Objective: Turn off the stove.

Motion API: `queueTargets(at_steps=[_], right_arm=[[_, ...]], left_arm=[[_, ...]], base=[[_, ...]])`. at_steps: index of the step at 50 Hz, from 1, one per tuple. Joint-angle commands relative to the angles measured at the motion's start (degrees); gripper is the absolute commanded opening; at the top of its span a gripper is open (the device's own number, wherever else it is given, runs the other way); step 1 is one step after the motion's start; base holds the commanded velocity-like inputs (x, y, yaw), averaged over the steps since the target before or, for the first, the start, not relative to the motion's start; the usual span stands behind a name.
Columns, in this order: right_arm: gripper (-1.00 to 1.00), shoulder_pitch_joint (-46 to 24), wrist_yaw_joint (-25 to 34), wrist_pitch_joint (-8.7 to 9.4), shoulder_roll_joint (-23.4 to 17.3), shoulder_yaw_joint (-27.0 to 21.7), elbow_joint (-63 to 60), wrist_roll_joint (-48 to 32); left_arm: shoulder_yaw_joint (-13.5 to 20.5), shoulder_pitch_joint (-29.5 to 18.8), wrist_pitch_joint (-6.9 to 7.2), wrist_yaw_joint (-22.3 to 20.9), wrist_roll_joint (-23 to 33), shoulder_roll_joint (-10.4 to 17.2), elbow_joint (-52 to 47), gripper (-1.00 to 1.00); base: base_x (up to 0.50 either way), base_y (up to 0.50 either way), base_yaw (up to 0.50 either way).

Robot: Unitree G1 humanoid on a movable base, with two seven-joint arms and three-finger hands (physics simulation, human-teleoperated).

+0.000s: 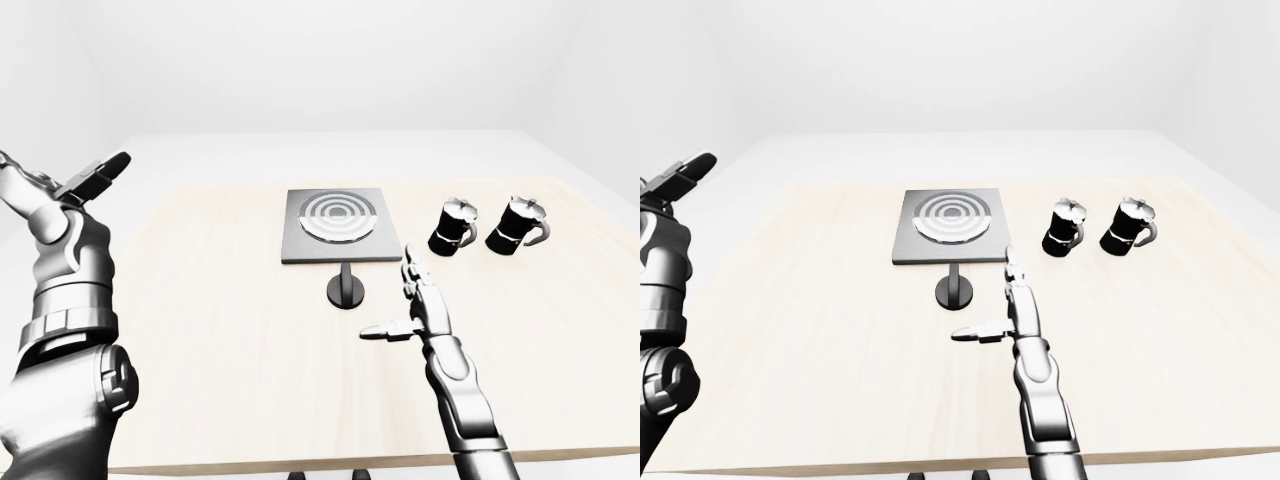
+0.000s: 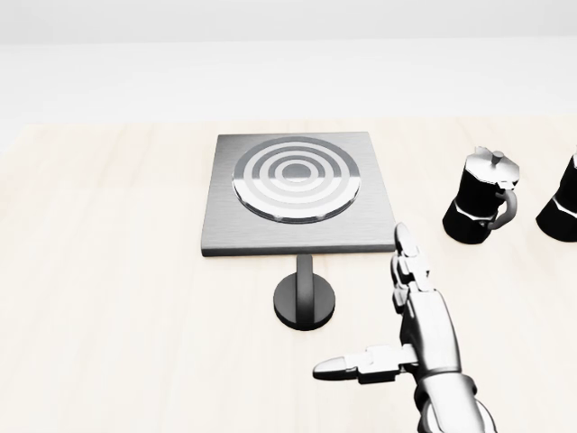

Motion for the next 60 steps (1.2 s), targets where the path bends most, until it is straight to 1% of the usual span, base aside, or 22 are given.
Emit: queueTargets(at_steps=[1, 8, 11, 12, 13, 14, 15, 16, 18, 20, 22, 28, 32, 34, 36, 42, 46, 48, 50, 52, 54, 60], right_arm=[[1.00, 0.4, 0.8, 0.90, 0.2, 1.7, -2.3, -1.4], [1.00, 0.6, 0.8, 0.90, 0.7, 2.8, -3.0, -2.7], [1.00, 0.1, 0.6, 0.00, 0.9, 3.4, -1.7, -3.7], [1.00, -0.1, 1.5, -0.99, 1.2, 3.3, -1.3, -2.3], [1.00, -0.2, 4.4, -4.21, 1.8, 3.1, -0.6, 2.0], [1.00, -0.4, 4.6, -3.40, 1.7, 3.4, -0.3, 2.0], [1.00, -0.7, 3.6, -2.00, 1.5, 3.8, 0.0, 0.3], [1.00, -0.8, 3.4, -2.69, 1.6, 3.9, 0.6, 0.2], [1.00, -0.6, 3.7, -3.24, 1.7, 4.2, 0.7, 0.5], [1.00, -0.5, 3.5, -3.38, 1.7, 4.3, 0.6, 0.1], [1.00, -0.5, 3.7, -4.19, 1.6, 4.2, 1.5, 0.2], [1.00, -0.7, 4.0, -4.72, 1.6, 4.5, 2.3, -0.2], [1.00, -0.9, 4.1, -5.41, 1.7, 4.7, 3.4, -0.5], [1.00, -1.0, 4.3, -5.60, 1.7, 4.8, 3.8, -0.6], [1.00, -0.9, 4.5, -6.37, 1.7, 4.8, 4.4, -0.6], [1.00, -0.7, 4.9, -7.46, 1.8, 5.0, 5.5, -0.7], [1.00, -0.6, 5.1, -7.55, 1.9, 5.0, 5.6, -0.7], [1.00, -0.6, 5.1, -7.66, 1.9, 5.0, 5.7, -0.7], [1.00, -0.8, 5.2, -7.69, 1.9, 5.1, 6.0, -0.8], [1.00, -0.9, 5.3, -8.09, 2.0, 5.2, 6.6, -0.8], [1.00, -0.9, 5.3, -8.97, 2.1, 5.2, 7.6, -0.8], [1.00, -0.3, 5.5, -9.10, 2.2, 5.7, 8.2, -1.0]], left_arm=[[0.0, -0.1, -0.25, -0.1, 0.2, -0.1, 0.4, 1.00], [0.0, -0.1, -0.18, -0.1, 0.1, -0.1, 0.3, 1.00], [0.1, -0.1, 0.02, 0.0, 0.0, 0.1, 0.1, 1.00], [0.1, 0.0, 0.06, 0.1, -0.1, 0.1, -0.1, 1.00], [0.1, 0.0, 0.13, 0.0, -0.1, 0.1, -0.1, 1.00], [0.1, 0.0, 0.29, 0.0, -0.1, 0.1, -0.2, 1.00], [0.1, 0.0, 0.33, 0.1, -0.1, 0.2, -0.2, 1.00], [0.1, -0.1, 0.29, 0.1, -0.1, 0.2, -0.1, 1.00], [0.1, -0.1, 0.19, 0.1, -0.1, 0.1, -0.2, 1.00], [0.1, -0.1, -0.05, 0.0, -0.1, 0.1, 0.1, 1.00], [0.0, -0.2, -0.25, -0.1, 0.0, 0.0, 0.6, 1.00], [0.0, -0.2, -0.25, 0.0, 0.0, 0.0, 0.5, 1.00], [0.0, -0.2, -0.24, 0.0, -0.1, 0.1, 0.3, 1.00], [0.0, -0.1, -0.03, 0.1, -0.2, 0.1, 0.0, 1.00], [0.0, 0.0, -0.04, 0.1, -0.1, 0.1, 0.0, 1.00], [0.1, 0.1, -0.19, 0.0, -0.2, 0.1, 0.0, 1.00], [0.1, 0.0, 0.16, 0.2, -0.3, 0.2, -0.3, 1.00], [0.1, 0.0, -0.25, 0.1, -0.2, 0.0, 0.1, 1.00], [0.1, -0.1, -0.25, 0.0, -0.2, 0.0, 0.2, 1.00], [0.1, 0.0, -0.25, 0.1, -0.2, 0.0, 0.2, 1.00], [0.1, 0.0, -0.25, 0.2, -0.3, 0.0, 0.1, 1.00], [0.0, -0.1, -0.25, 0.1, -0.2, 0.0, 0.4, 1.00]], base=[[0.00, 0.00, 0.00], [0.00, 0.00, 0.00], [0.00, 0.00, 0.00], [0.00, 0.00, 0.00], [0.00, 0.00, 0.00], [0.00, 0.00, 0.00], [0.00, 0.00, 0.00], [0.00, 0.00, 0.00], [0.00, 0.00, 0.00], [0.00, 0.00, 0.00], [0.00, 0.00, 0.00], [0.00, 0.00, 0.00], [0.00, 0.00, 0.00], [0.00, 0.00, 0.00], [0.00, 0.00, 0.00], [0.00, 0.00, 0.00], [0.00, 0.00, 0.00], [0.00, 0.00, 0.00], [0.00, 0.00, 0.00], [0.00, 0.00, 0.00], [0.00, 0.00, 0.00], [0.00, 0.00, 0.00]])
